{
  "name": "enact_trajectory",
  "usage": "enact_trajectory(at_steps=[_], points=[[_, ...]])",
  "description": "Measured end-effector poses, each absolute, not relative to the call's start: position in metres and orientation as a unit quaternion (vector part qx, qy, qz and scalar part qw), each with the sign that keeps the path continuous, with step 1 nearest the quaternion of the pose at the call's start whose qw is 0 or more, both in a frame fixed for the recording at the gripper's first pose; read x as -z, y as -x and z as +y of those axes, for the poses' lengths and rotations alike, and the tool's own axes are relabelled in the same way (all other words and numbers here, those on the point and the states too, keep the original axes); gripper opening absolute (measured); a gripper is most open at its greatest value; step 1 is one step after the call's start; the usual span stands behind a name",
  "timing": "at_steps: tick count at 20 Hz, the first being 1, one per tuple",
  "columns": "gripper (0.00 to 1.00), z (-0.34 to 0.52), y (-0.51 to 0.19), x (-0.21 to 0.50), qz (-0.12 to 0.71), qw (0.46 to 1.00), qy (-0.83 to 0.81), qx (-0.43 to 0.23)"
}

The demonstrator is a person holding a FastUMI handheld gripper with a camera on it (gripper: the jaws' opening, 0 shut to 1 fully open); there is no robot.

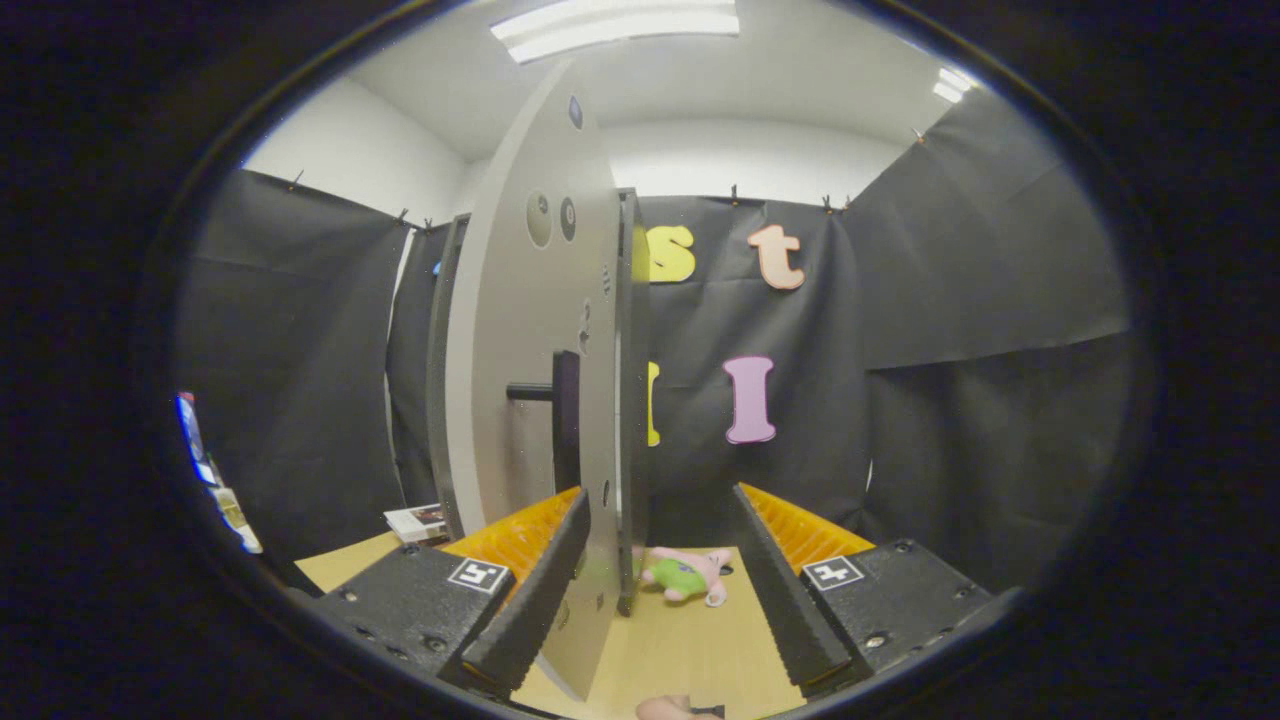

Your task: Open the shoe cabinet door, grab the shoes and put them into the shoe cabinet, then close the shoe cabinet door.

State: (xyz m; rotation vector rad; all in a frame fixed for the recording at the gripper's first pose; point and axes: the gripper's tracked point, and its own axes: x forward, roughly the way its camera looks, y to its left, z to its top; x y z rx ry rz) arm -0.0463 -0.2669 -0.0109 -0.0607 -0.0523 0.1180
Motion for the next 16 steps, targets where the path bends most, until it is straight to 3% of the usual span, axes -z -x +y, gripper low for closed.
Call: enact_trajectory(at_steps=[5, 12, 16], points=[[0.92, -0.256, 0.052, 0.009, -0.04, 0.995, 0.085, -0.019], [0.92, -0.182, 0.055, 0.023, -0.031, 0.992, 0.059, -0.104], [0.92, -0.163, 0.053, 0.02, -0.03, 0.992, 0.061, -0.102]])
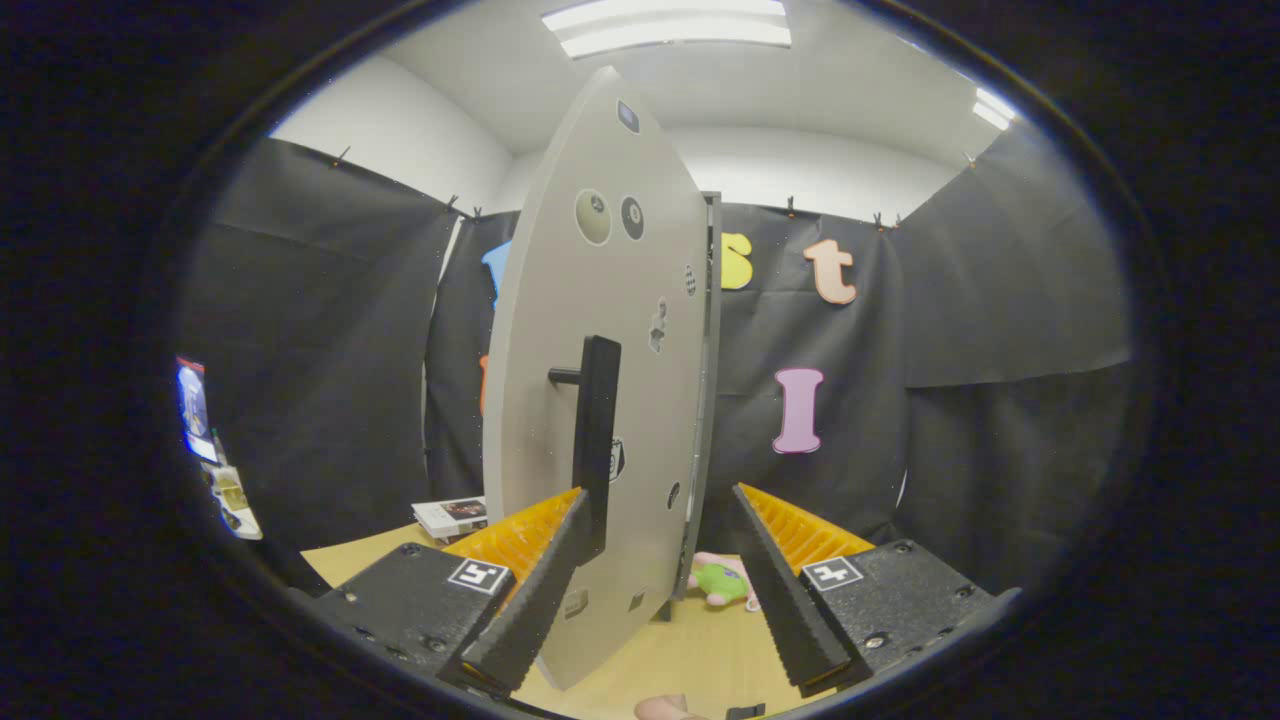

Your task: Open the shoe cabinet door, grab the shoes and put them into the shoe cabinet, then close the shoe cabinet door.

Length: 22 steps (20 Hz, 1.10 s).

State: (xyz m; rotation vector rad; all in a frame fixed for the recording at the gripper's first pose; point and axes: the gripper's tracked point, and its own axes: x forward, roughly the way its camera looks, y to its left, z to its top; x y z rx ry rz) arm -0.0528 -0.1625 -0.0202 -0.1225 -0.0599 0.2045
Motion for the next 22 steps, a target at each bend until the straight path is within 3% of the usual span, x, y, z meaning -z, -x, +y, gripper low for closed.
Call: enact_trajectory(at_steps=[16, 22], points=[[0.92, -0.039, 0.011, 0.029, -0.037, 0.992, 0.057, -0.109], [0.99, 0.023, 0.005, 0.048, -0.014, 0.991, 0.015, -0.132]])
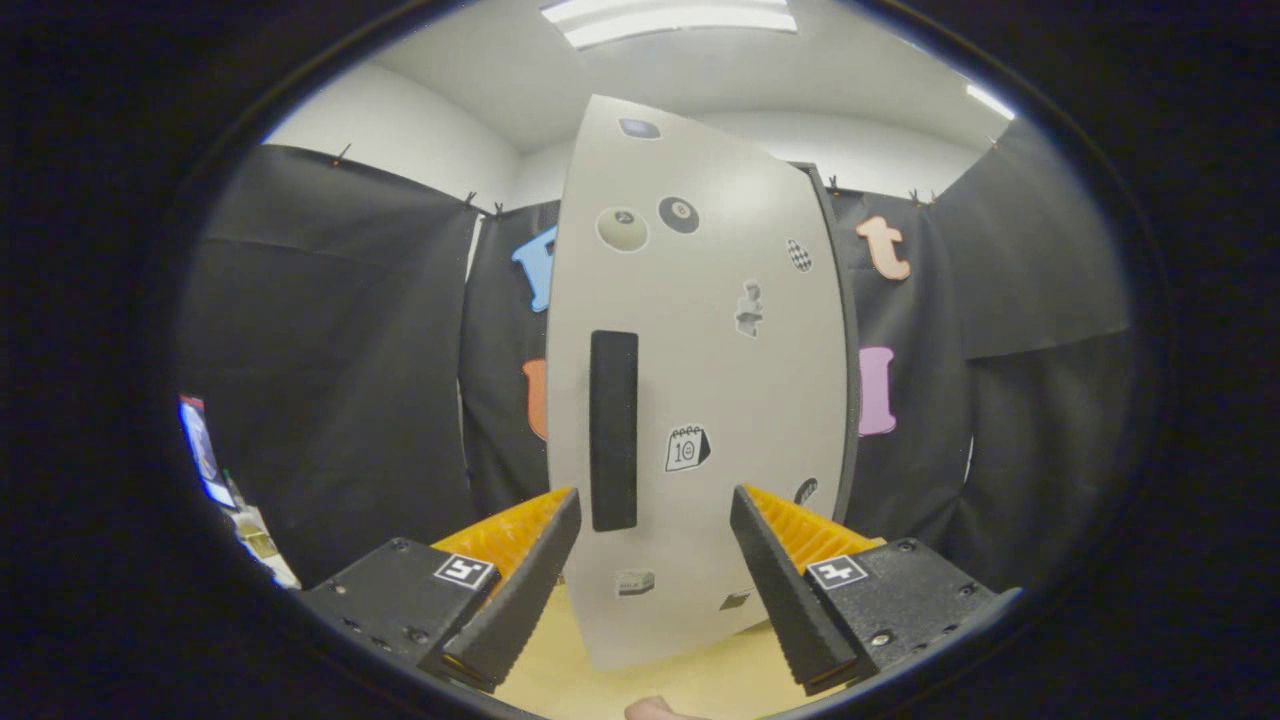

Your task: Open the shoe cabinet door, grab the shoes and put them into the shoe cabinet, then close the shoe cabinet door.

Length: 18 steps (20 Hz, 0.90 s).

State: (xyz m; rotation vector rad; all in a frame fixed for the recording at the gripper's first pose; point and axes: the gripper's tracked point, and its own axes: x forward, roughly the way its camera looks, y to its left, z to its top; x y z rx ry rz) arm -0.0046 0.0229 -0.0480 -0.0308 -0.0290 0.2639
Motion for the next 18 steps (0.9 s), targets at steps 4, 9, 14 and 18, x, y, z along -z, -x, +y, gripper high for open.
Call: enact_trajectory(at_steps=[4, 9, 14, 18], points=[[0.99, 0.04, 0.015, 0.055, -0.009, 0.991, 0.034, -0.127], [0.99, 0.034, 0.036, 0.06, -0.002, 0.993, 0.018, -0.113], [0.99, 0.004, 0.064, 0.056, -0.002, 0.997, 0.027, -0.067], [0.99, -0.012, 0.091, 0.05, -0.022, 0.997, 0.008, -0.068]])
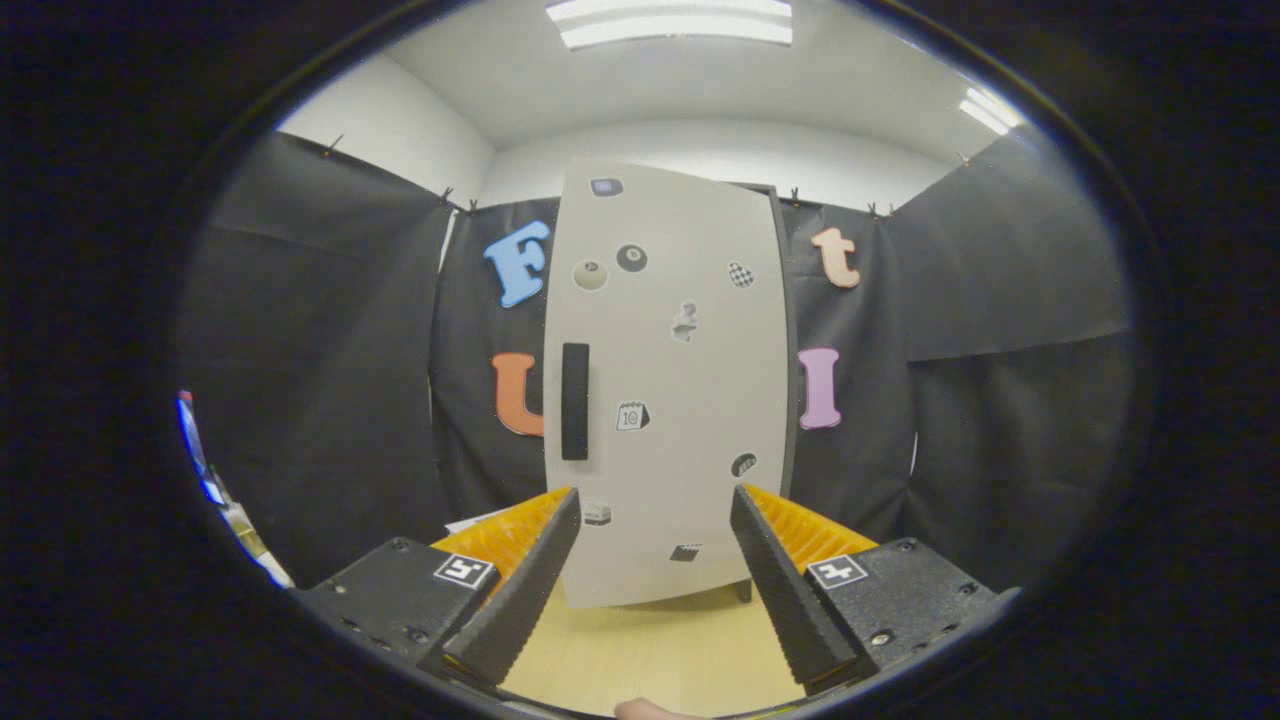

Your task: Open the shoe cabinet door, grab the shoes and put them into the shoe cabinet, then close the shoe cabinet door.

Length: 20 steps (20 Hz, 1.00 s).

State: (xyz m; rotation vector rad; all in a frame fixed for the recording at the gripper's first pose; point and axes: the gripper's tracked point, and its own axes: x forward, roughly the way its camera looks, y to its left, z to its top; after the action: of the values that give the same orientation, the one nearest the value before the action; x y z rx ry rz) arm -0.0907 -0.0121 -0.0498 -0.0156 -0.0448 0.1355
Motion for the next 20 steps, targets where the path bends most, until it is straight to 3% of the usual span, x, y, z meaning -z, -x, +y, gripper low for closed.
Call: enact_trajectory(at_steps=[9, 20], points=[[0.99, -0.038, 0.148, 0.011, -0.093, 0.994, -0.013, -0.061], [0.99, -0.027, 0.147, 0.034, -0.067, 0.994, 0.002, -0.091]])
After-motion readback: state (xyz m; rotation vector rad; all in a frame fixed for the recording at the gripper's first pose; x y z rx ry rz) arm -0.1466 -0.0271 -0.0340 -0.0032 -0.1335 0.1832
